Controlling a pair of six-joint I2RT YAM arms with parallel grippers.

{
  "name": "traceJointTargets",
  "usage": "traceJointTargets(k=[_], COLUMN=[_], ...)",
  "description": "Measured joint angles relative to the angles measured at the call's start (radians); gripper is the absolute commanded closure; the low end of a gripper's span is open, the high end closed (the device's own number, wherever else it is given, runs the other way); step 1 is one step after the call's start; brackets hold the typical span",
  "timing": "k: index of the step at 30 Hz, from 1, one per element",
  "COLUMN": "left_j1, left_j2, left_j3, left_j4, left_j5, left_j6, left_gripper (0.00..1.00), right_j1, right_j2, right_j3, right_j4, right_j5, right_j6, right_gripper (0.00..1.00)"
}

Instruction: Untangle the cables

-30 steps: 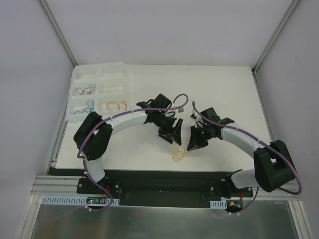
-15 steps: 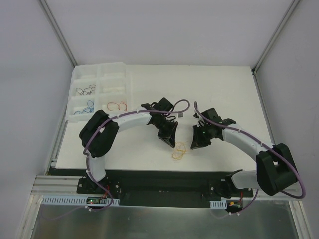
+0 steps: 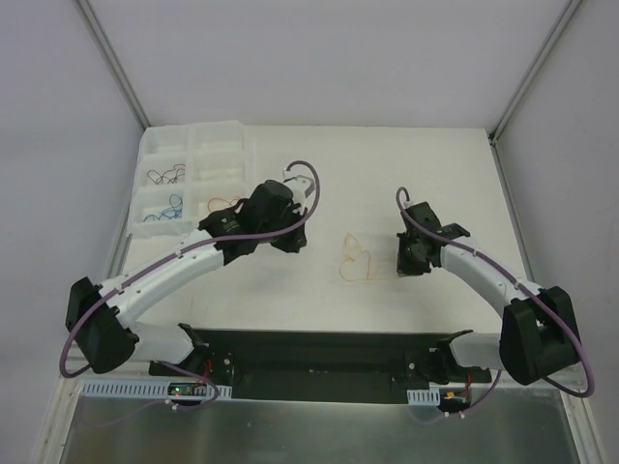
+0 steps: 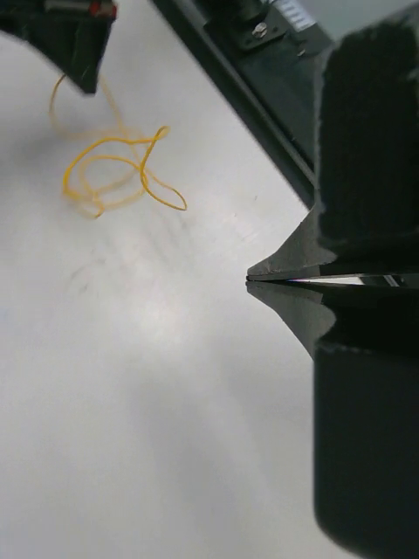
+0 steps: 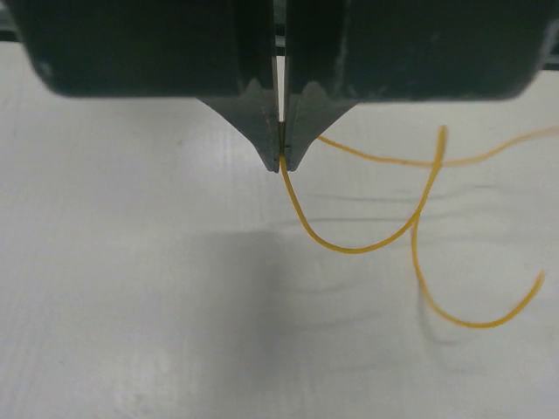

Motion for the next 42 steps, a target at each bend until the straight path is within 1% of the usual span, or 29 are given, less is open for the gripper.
traceJointTargets(k=[1,2,4,6,10,12,13,14,17,18,21,25,28,30,35,38,42], left_j1=[0.009,0.018,0.027,0.029,0.029,0.030,0.030,0.030,0.030,0.030,0.030,0.030,0.030,0.030,0.030,0.030,0.031], left_j2=[-0.029,-0.056,-0.106,-0.149,-0.171,-0.161,-0.150,-0.134,-0.069,-0.042,0.017,0.029,0.014,0.004,-0.003,-0.003,-0.008], left_j3=[-0.006,-0.007,-0.006,-0.004,0.022,0.036,0.043,0.051,0.070,0.071,0.071,0.069,0.057,0.043,0.012,-0.005,-0.026], left_j4=[-0.014,-0.027,-0.038,-0.045,-0.050,-0.050,-0.050,-0.050,-0.045,-0.043,-0.048,-0.048,-0.038,-0.035,-0.035,-0.036,-0.033], left_j5=[-0.049,-0.099,-0.176,-0.220,-0.246,-0.233,-0.217,-0.195,-0.119,-0.089,-0.028,0.023,0.043,0.053,0.074,0.096,0.103], left_j6=[0.004,0.005,0.006,0.007,0.008,0.010,0.010,0.011,0.011,0.002,-0.016,-0.033,-0.041,-0.046,-0.056,-0.063,-0.072], left_gripper=[1.00,1.00,1.00,1.00,1.00,1.00,0.97,0.90,0.58,0.53,0.42,0.30,0.25,0.22,0.21,0.21,0.21], right_j1=[-0.018,-0.032,-0.052,-0.068,-0.091,-0.098,-0.100,-0.101,-0.096,-0.091,-0.088,-0.163,-0.210,-0.213,-0.189,-0.135,0.011], right_j2=[0.004,0.008,0.014,0.014,0.014,0.013,0.013,0.013,0.023,0.034,0.055,0.064,0.134,0.194,0.336,0.377,0.380], right_j3=[-0.013,-0.024,-0.040,-0.048,-0.049,-0.053,-0.058,-0.064,-0.071,-0.068,-0.035,0.038,0.132,0.178,0.237,0.245,0.245], right_j4=[-0.014,-0.031,-0.057,-0.076,-0.078,-0.064,-0.052,-0.040,0.005,0.017,0.013,0.001,-0.012,-0.010,-0.012,-0.011,-0.001], right_j5=[0.027,0.044,0.069,0.082,0.072,0.023,-0.017,-0.066,-0.220,-0.250,-0.267,-0.267,-0.265,-0.266,-0.267,-0.278,-0.346], right_j6=[-0.005,-0.009,-0.013,-0.018,-0.030,-0.047,-0.057,-0.071,-0.093,-0.095,-0.097,-0.096,-0.096,-0.095,-0.088,-0.070,-0.025], right_gripper=[0.99,0.95,0.86,0.77,0.61,0.59,0.58,0.58,0.59,0.58,0.48,0.44,0.43,0.44,0.50,0.54,0.55])
